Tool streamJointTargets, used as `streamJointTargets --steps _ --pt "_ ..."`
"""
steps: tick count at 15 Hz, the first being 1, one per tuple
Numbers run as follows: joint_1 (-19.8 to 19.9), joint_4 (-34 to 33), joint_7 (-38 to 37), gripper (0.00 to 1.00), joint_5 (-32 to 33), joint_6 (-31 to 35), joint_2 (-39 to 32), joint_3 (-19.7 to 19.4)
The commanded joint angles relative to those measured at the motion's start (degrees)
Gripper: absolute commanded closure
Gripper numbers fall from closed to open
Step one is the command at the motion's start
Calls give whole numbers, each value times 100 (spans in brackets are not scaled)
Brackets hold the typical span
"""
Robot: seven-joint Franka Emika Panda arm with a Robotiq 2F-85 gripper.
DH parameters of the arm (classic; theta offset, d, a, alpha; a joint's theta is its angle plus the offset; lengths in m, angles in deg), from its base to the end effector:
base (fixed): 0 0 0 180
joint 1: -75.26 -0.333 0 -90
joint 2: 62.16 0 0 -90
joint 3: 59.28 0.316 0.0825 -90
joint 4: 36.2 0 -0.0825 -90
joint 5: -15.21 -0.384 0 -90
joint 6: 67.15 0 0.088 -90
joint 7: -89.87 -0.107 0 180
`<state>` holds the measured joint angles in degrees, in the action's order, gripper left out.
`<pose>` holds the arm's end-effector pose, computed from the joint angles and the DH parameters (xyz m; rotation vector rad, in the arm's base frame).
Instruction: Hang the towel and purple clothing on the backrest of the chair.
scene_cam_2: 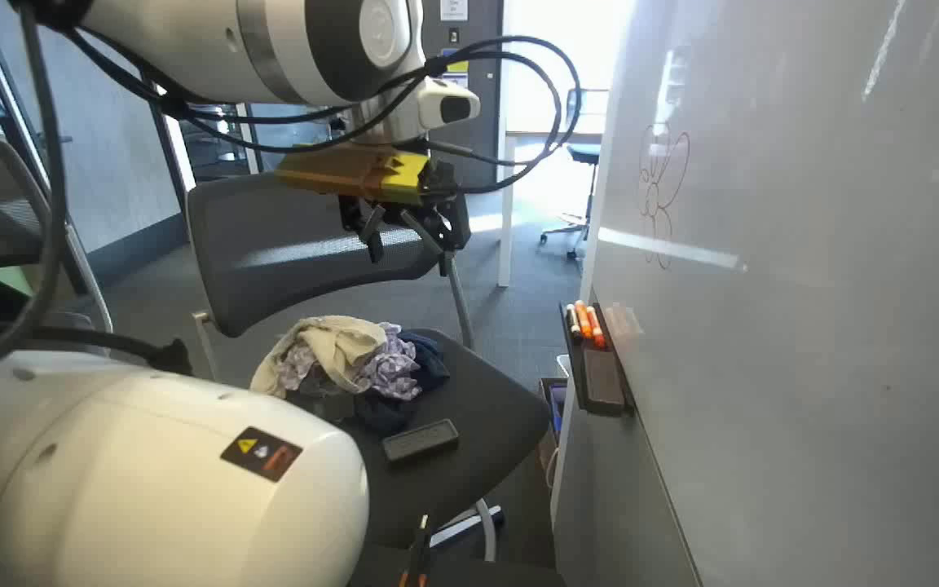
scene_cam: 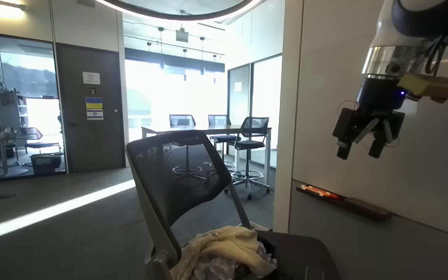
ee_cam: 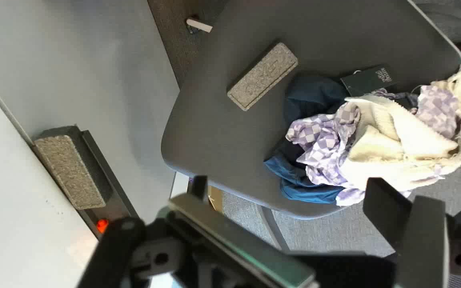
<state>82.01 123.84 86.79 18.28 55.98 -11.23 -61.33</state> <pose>0.3040 -0.0489 0.4658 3.0758 -0.2679 0.3778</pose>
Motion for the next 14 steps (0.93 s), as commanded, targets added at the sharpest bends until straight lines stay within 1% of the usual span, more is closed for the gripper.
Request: streamJointTargets --steps 1,5,7,9,11,13,14 --pt "-6 -22 -3 0 5 -20 -1 -6" --pt "-59 -27 34 0 -15 24 -16 -2" --pt "-246 -23 18 0 -68 443 -174 133" --pt "-531 -27 2 0 -218 903 -436 241" --pt "-827 -26 -26 0 -373 1445 -827 395" --pt "-1075 -24 53 0 -342 2042 -1334 595" --pt "-1128 -24 16 0 -263 2292 -1619 724"
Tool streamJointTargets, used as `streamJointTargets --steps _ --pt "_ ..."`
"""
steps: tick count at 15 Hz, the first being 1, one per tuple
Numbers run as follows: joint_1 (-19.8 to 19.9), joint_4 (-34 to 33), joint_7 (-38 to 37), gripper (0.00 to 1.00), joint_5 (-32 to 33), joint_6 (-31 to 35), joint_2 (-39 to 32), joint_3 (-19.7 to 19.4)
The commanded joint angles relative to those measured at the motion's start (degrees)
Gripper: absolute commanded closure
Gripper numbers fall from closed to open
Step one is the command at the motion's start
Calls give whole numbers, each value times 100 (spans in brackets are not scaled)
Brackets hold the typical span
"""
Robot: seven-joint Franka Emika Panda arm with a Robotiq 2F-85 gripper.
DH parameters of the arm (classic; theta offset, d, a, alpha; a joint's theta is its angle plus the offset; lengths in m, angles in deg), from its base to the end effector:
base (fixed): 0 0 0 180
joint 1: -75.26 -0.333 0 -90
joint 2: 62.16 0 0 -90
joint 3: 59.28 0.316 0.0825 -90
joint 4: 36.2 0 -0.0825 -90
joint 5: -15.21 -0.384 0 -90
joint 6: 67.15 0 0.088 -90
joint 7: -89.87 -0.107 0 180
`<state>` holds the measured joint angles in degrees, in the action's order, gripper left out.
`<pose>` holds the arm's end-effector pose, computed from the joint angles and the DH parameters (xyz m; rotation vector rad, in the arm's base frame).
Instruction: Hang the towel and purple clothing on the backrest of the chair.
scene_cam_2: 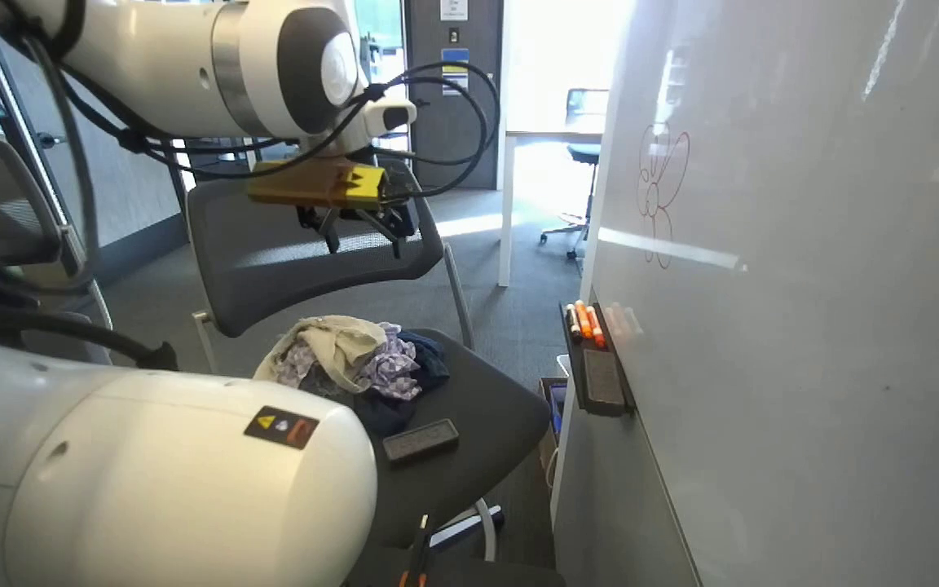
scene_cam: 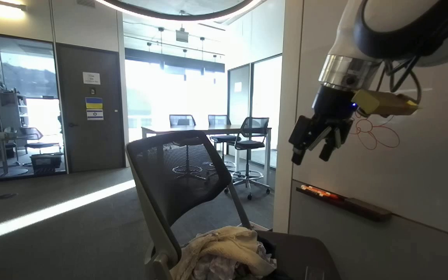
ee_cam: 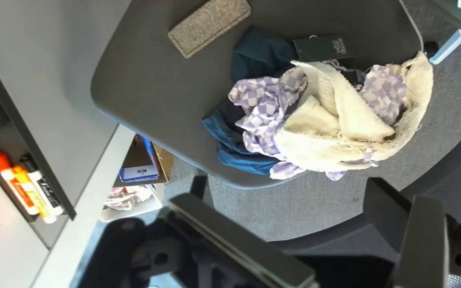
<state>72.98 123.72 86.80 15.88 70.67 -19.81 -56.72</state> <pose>0.3452 0.0286 0.4474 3.0756 0.0490 0.5511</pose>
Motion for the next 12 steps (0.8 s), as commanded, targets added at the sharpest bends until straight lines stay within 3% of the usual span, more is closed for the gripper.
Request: streamJointTargets --steps 1,6,12 --pt "-262 -24 -7 0 58 1130 -1046 380" --pt "-7 -430 -174 0 697 2252 -2756 907" --pt "329 -1119 -593 0 1913 2849 -4231 998"
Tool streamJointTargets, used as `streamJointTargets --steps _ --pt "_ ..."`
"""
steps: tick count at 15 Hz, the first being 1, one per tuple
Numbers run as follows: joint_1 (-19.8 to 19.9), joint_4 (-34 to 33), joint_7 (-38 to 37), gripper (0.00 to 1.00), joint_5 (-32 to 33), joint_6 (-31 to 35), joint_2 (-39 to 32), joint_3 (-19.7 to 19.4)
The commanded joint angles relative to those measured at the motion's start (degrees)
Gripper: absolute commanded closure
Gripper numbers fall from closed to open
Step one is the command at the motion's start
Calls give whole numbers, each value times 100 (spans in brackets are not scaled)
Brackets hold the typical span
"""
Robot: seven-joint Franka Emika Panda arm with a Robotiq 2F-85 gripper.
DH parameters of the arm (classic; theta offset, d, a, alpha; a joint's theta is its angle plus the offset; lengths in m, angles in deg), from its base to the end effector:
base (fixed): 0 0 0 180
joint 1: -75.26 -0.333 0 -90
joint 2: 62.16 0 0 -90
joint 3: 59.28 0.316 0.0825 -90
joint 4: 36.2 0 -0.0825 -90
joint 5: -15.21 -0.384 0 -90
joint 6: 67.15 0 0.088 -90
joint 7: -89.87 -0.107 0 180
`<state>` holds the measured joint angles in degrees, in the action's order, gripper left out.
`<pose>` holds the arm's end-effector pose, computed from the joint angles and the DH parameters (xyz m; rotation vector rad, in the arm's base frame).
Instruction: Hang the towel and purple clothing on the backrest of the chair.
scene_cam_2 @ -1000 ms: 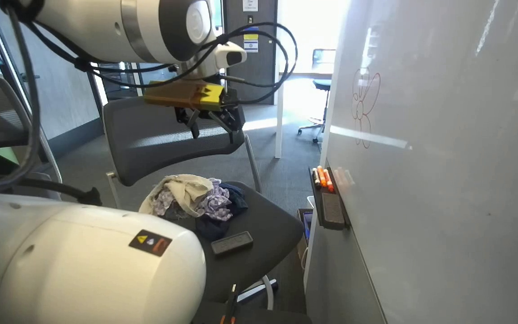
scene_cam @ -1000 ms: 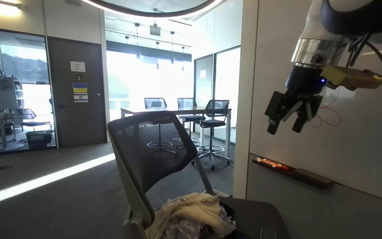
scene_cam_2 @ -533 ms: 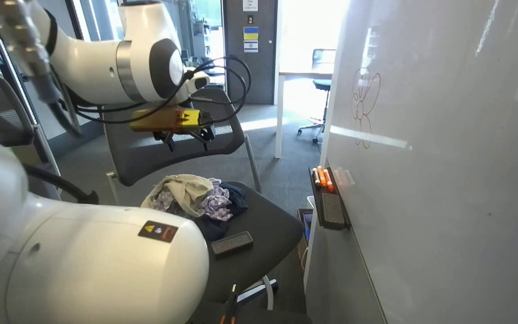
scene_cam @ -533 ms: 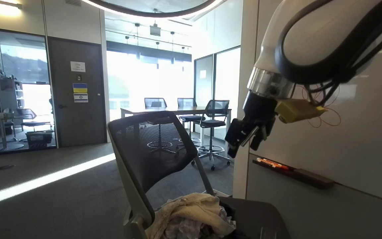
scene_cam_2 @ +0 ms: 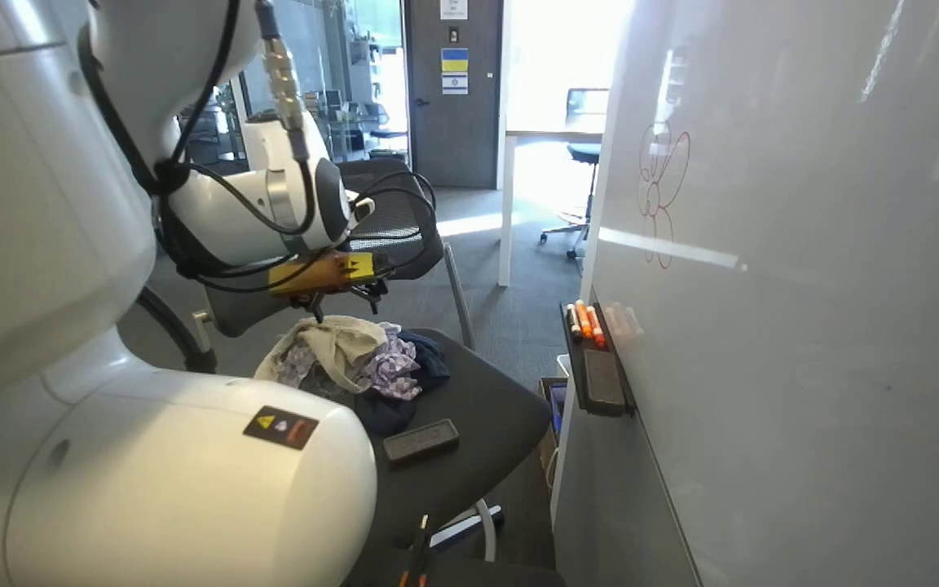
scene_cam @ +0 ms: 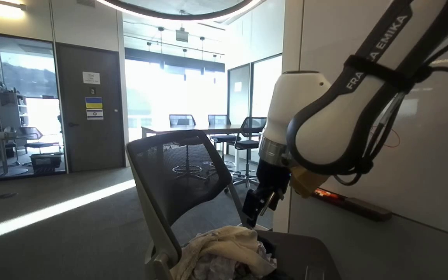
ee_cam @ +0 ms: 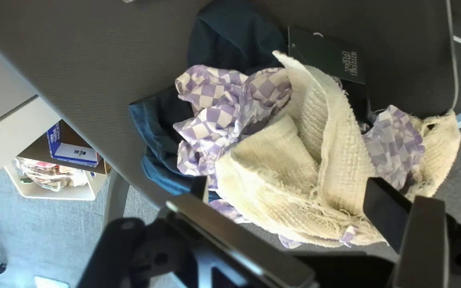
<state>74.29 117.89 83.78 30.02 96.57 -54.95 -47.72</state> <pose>0.4217 0.1065 0.3010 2.9751 0.5296 0.4628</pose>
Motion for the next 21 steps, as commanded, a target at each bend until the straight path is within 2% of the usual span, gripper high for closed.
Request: streamJointTargets --steps 1,3,6,9,13,14,21 --pt "194 -677 -378 0 635 285 -902 61" --pt "100 -982 -198 0 380 294 -1382 13" --pt "80 -1225 -3 0 27 457 -1838 144" --pt "6 -1466 -152 0 350 575 -2235 31" --pt "104 -1615 -29 0 249 588 -2622 77" --pt "-155 -1582 322 21 -142 621 -2631 -127" --pt "41 -1607 1139 73 -922 591 -2807 98"
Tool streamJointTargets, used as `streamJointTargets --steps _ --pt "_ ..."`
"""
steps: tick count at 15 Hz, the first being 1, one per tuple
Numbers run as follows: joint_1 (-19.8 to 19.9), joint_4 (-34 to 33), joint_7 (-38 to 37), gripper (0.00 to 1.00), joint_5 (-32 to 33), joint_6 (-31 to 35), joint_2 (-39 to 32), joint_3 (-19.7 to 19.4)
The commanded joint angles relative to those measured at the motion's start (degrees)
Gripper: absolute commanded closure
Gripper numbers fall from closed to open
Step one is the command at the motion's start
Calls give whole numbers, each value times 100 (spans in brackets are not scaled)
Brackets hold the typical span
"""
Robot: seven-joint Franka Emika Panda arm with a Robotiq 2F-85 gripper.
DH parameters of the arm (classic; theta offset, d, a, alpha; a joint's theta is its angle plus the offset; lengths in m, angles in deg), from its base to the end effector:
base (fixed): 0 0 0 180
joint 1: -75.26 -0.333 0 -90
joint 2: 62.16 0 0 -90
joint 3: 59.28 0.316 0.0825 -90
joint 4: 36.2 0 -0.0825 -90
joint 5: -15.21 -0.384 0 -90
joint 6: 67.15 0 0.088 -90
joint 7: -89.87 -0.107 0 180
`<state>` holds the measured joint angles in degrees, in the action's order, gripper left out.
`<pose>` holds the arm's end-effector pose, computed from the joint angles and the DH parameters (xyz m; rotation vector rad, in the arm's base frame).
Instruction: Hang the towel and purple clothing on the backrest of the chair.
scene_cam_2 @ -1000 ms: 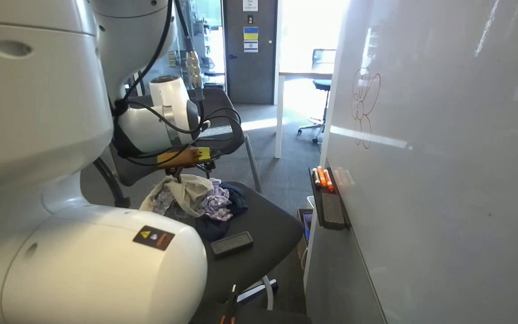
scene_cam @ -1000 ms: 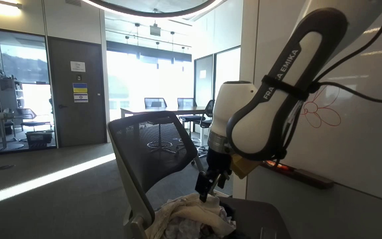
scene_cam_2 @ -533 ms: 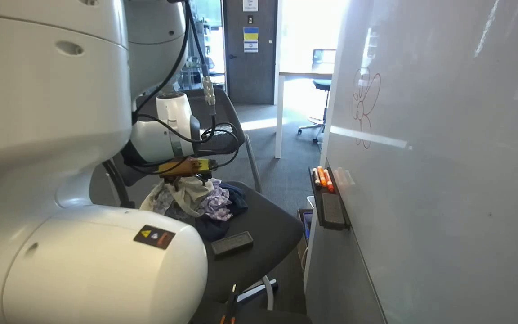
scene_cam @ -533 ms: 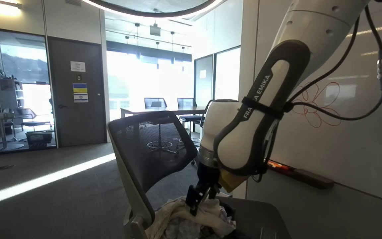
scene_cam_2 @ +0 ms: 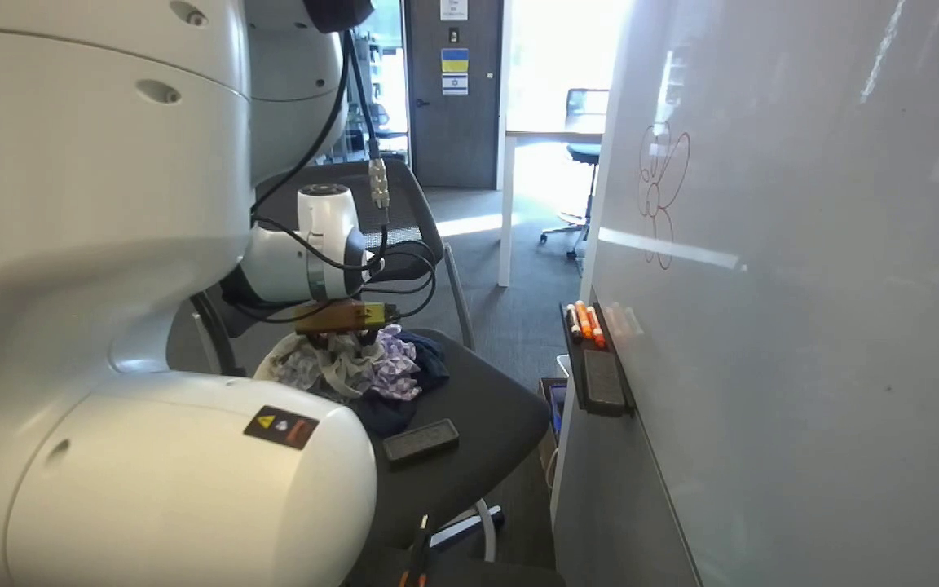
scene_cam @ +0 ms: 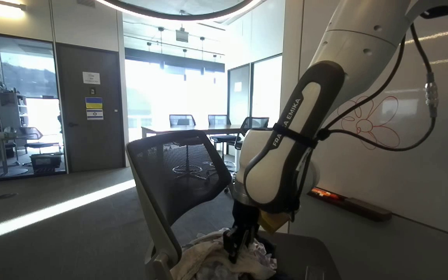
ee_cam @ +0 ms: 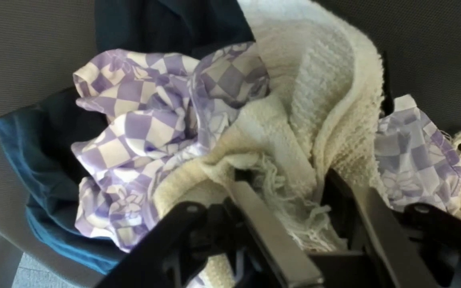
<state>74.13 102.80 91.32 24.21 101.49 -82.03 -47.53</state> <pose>0.4898 0.1267 0.1873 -3.0314 -0.5881 -0.2767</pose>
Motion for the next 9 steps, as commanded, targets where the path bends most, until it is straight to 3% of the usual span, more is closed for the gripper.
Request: streamJointTargets --steps 1,5,9 --pt "84 -76 446 82 -433 92 -71 98" --pt "186 242 580 97 -788 -26 407 210" --pt "260 875 660 93 -1185 49 1539 323"
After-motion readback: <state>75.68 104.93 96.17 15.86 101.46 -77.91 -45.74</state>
